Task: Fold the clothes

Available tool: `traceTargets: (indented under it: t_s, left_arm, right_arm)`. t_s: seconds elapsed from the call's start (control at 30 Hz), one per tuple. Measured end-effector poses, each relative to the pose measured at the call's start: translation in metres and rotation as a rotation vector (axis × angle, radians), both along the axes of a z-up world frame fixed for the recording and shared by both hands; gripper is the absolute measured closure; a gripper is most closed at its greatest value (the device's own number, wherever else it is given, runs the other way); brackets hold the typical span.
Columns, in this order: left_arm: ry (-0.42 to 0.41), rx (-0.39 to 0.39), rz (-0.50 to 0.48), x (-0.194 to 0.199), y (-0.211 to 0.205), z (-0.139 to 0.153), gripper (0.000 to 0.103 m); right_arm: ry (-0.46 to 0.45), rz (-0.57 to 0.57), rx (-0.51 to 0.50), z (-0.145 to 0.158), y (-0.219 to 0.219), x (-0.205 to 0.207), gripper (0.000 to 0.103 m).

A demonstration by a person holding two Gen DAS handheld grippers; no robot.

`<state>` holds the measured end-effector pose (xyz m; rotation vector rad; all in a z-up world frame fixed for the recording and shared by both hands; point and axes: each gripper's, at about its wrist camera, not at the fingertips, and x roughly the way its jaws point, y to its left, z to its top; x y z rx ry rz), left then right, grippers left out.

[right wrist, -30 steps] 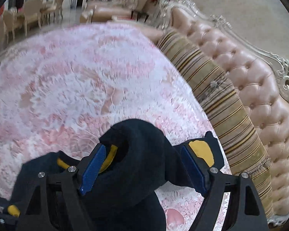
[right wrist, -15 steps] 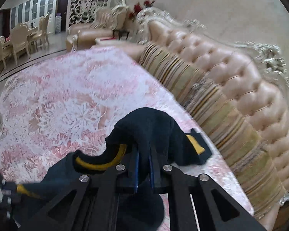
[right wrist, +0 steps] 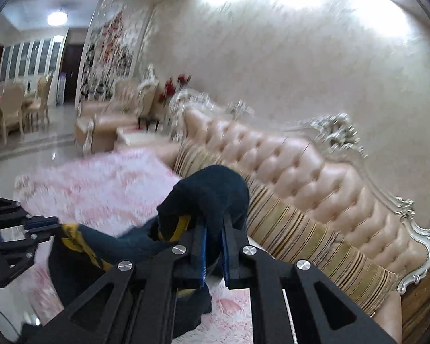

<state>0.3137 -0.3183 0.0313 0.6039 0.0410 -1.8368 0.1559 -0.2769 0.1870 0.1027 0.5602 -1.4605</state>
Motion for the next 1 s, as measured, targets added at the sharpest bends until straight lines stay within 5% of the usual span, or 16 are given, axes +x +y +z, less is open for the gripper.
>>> traceTargets:
  t_s: [0.03,0.2,0.4,0.47,0.5,0.63,0.73,0.87,1.0]
  left_arm:
    - [-0.002,-0.039,0.02,0.004,0.0,0.01,0.099]
    - [0.022,0.061,-0.051,0.001,-0.033,0.005,0.099]
    - [0.067,0.295,-0.136,-0.027,-0.053,-0.076,0.089]
    - [0.113,0.408,-0.195,-0.032,-0.047,-0.108,0.051]
    - [0.147,0.44,-0.214,-0.032,-0.041,-0.117,0.046]
    - [0.237,0.519,-0.249,-0.027,-0.027,-0.137,0.043]
    - [0.222,0.525,-0.247,-0.02,-0.026,-0.145,0.043]
    - [0.12,0.513,-0.278,-0.027,-0.065,-0.148,0.038]
    - [0.056,0.623,-0.437,-0.047,-0.094,-0.166,0.033]
  right_arm:
    - [0.004,-0.02,-0.033,0.01,0.009,0.002,0.095]
    - [-0.034,-0.069,-0.025,0.012,0.009,-0.007,0.095]
    - [-0.052,-0.112,0.14,-0.087,-0.034,-0.029,0.095]
    - [-0.081,-0.119,0.191,-0.123,-0.039,-0.039,0.095]
    - [-0.093,-0.125,0.213,-0.139,-0.041,-0.045,0.095]
    - [-0.13,-0.129,0.276,-0.194,-0.045,-0.065,0.093]
    - [-0.159,-0.129,0.288,-0.217,-0.037,-0.074,0.089]
    - [-0.175,-0.126,0.303,-0.233,-0.028,-0.081,0.068]
    - [-0.175,-0.126,0.308,-0.242,-0.022,-0.082,0.048]
